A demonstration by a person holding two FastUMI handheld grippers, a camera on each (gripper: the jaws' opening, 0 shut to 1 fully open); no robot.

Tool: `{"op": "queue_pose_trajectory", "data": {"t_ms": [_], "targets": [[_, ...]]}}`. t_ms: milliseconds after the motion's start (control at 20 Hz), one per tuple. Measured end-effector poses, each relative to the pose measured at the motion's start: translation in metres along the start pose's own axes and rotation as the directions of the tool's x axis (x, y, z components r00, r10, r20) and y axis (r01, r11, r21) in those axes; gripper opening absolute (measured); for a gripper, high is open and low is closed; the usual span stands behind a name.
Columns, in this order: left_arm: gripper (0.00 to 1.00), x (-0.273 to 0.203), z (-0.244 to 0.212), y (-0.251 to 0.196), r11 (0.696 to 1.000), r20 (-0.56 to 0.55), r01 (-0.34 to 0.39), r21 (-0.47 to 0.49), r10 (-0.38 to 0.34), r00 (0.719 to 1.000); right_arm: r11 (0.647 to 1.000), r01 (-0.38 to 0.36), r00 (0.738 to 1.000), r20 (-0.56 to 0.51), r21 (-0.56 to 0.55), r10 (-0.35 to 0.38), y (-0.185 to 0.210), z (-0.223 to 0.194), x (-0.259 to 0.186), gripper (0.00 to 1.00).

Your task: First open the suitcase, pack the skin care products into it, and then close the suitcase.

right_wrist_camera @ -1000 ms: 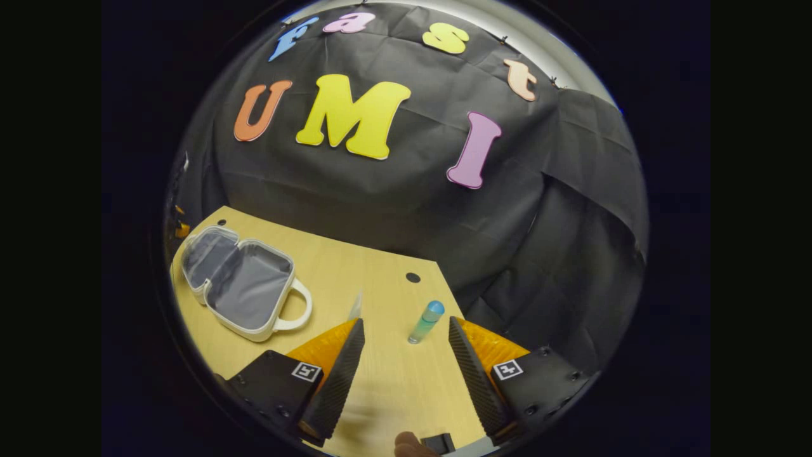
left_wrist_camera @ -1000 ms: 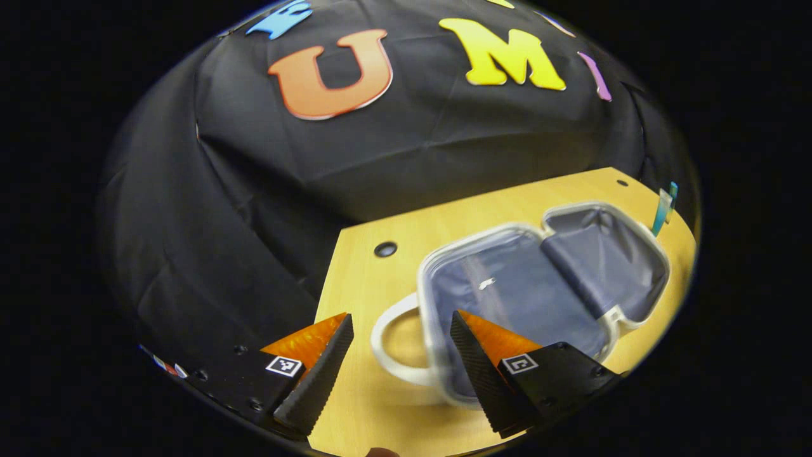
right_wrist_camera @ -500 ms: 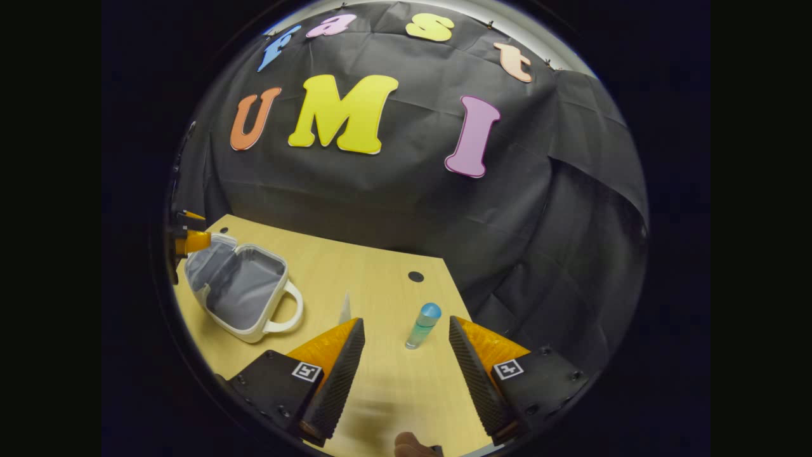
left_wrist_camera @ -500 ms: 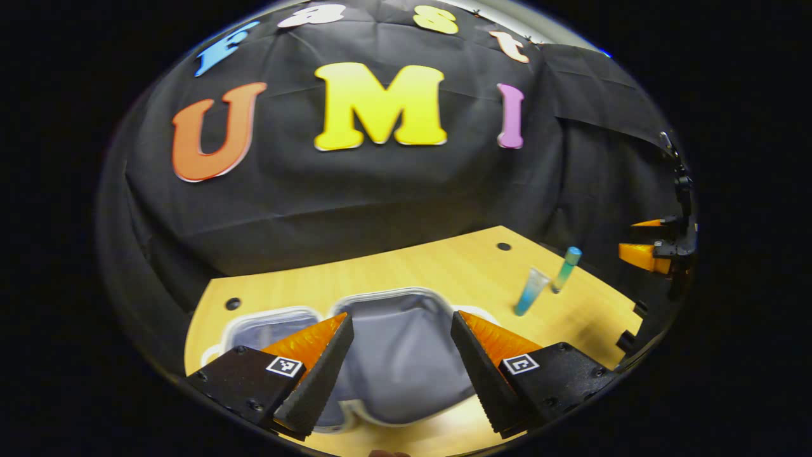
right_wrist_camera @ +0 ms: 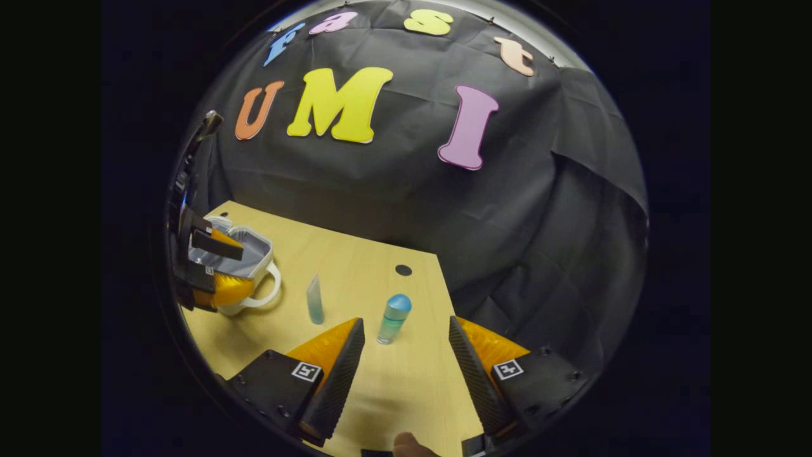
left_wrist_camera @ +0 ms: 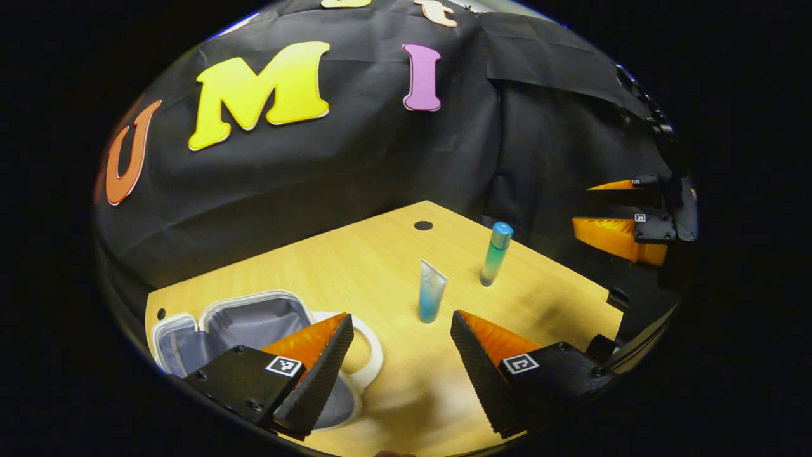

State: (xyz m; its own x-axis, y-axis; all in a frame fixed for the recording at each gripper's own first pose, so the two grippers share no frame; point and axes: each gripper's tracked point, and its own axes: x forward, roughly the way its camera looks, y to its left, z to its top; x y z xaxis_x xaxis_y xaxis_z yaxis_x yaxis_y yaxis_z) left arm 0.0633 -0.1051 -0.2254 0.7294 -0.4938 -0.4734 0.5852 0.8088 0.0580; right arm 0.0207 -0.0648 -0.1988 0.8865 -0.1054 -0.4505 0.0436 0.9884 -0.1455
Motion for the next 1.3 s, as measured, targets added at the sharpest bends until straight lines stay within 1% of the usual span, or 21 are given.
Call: {"op": "queue_pose_trajectory", "data": {"t_ms": [100,200,300,400,600,650,750,800,850,1000,1050,1100,1150,1200,1250,1300], "targets": [[0.99,0.024,-0.008,-0.009,1.000,-0.018,-0.019,-0.021,0.018,1.000,1.000,-0.025,1.000,-0.014,0.013,0.026,-0.008,-0.010,0.004,0.78],[0.99,0.051,-0.016,-0.018,0.997,-0.035,-0.042,-0.066,0.039,0.999,0.999,-0.047,0.998,-0.029,0.018,0.047,-0.014,-0.020,0.008,0.78],[0.99,0.077,-0.027,-0.024,0.990,-0.061,-0.064,-0.126,0.057,0.997,0.999,-0.052,0.997,-0.051,0.013,0.053,-0.023,-0.031,0.015,0.80],[0.99,0.101,-0.034,-0.028,0.984,-0.076,-0.084,-0.160,0.073,0.994,0.998,-0.054,0.996,-0.076,0.007,0.055,-0.030,-0.042,0.023,0.80],[0.98,0.136,-0.044,-0.022,0.966,-0.097,-0.176,-0.191,0.160,0.982,0.997,-0.073,0.991,-0.112,-0.003,0.072,-0.030,-0.055,0.052,0.80],[0.97,0.141,-0.045,-0.019,0.959,-0.096,-0.201,-0.199,0.185,0.978,0.997,-0.082,0.990,-0.116,0.001,0.082,-0.033,-0.060,0.056,0.78],[0.92,0.149,-0.044,-0.015,0.950,-0.094,-0.242,-0.196,0.227,0.969,0.994,-0.105,0.987,-0.120,0.011,0.105,-0.033,-0.066,0.065,0.79],[0.86,0.150,-0.043,-0.014,0.948,-0.090,-0.250,-0.197,0.237,0.967,0.993,-0.117,0.984,-0.130,0.026,0.119,-0.032,-0.068,0.072,0.79],[0.84,0.153,-0.042,-0.015,0.945,-0.084,-0.259,-0.199,0.246,0.965,0.990,-0.133,0.980,-0.140,0.049,0.138,-0.027,-0.068,0.081,0.78],[0.75,0.161,-0.042,-0.012,0.933,-0.084,-0.294,-0.205,0.283,0.955,0.981,-0.163,0.972,-0.153,0.102,0.178,-0.011,-0.062,0.108,0.80],[0.65,0.162,-0.040,-0.012,0.929,-0.067,-0.300,-0.219,0.292,0.954,0.978,-0.172,0.971,-0.149,0.115,0.188,-0.007,-0.059,0.117,0.79],[0.59,0.162,-0.038,-0.011,0.925,-0.060,-0.304,-0.228,0.298,0.953,0.977,-0.171,0.970,-0.151,0.128,0.190,-0.004,-0.057,0.124,0.79],[0.55,0.161,-0.038,-0.009,0.919,-0.060,-0.318,-0.232,0.312,0.948,0.974,-0.178,0.968,-0.154,0.142,0.199,0.001,-0.055,0.132,0.79],[0.43,0.162,-0.039,-0.007,0.915,-0.062,-0.326,-0.236,0.321,0.945,0.973,-0.176,0.967,-0.157,0.149,0.199,0.003,-0.055,0.139,0.78],[0.41,0.160,-0.039,-0.007,0.915,-0.062,-0.321,-0.246,0.315,0.947,0.972,-0.175,0.967,-0.160,0.155,0.200,0.006,-0.056,0.145,0.79],[0.40,0.157,-0.040,-0.009,0.915,-0.067,-0.313,-0.255,0.306,0.950,0.972,-0.172,0.967,-0.162,0.158,0.197,0.008,-0.055,0.151,0.78]]}}
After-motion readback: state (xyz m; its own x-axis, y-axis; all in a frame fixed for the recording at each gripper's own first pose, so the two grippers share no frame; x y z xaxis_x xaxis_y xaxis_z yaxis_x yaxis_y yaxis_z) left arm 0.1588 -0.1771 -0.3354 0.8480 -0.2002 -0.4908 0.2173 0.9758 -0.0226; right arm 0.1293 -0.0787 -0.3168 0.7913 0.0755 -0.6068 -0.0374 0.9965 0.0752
